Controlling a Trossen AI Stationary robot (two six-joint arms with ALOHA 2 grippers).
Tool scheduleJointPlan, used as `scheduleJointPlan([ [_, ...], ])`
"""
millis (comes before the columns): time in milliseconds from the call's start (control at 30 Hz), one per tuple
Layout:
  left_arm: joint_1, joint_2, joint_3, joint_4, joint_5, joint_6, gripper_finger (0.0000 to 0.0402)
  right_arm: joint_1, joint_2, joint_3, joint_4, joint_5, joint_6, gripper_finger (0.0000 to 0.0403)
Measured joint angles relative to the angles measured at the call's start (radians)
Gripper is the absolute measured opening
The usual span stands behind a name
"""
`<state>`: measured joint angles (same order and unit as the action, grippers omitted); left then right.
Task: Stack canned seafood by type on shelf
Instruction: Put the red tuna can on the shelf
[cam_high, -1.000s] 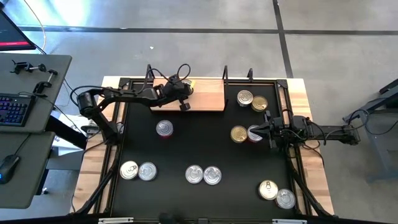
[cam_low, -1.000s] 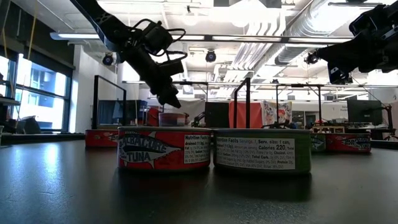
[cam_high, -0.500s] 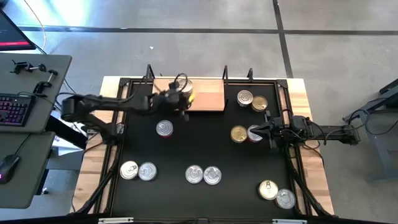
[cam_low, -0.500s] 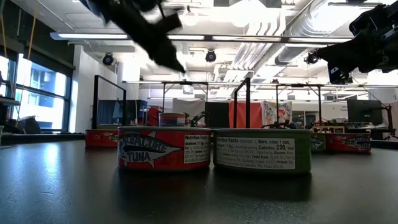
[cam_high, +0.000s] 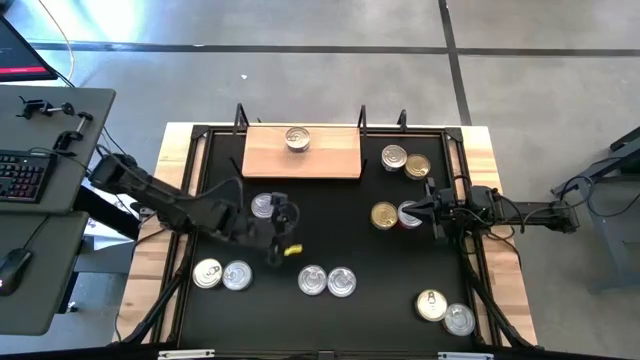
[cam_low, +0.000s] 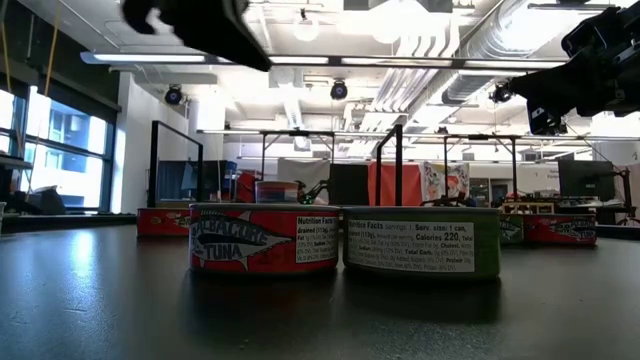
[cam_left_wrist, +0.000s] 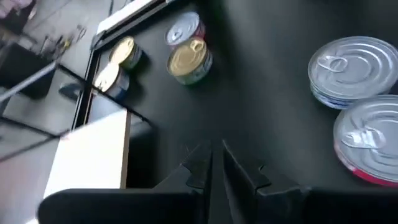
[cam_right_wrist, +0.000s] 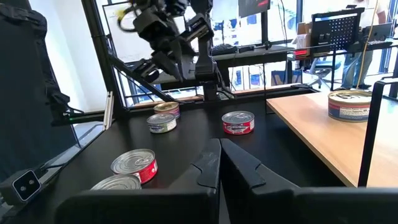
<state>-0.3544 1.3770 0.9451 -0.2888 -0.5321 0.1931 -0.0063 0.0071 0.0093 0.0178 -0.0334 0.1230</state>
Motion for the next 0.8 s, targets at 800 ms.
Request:
scheduleJointPlan([
  [800,-0.061,-0.001,-0.221,-0.27,-0.215,-0.948,0.0167,0.0,0.0,0.0,0.0,0.0,0.0,0.0],
])
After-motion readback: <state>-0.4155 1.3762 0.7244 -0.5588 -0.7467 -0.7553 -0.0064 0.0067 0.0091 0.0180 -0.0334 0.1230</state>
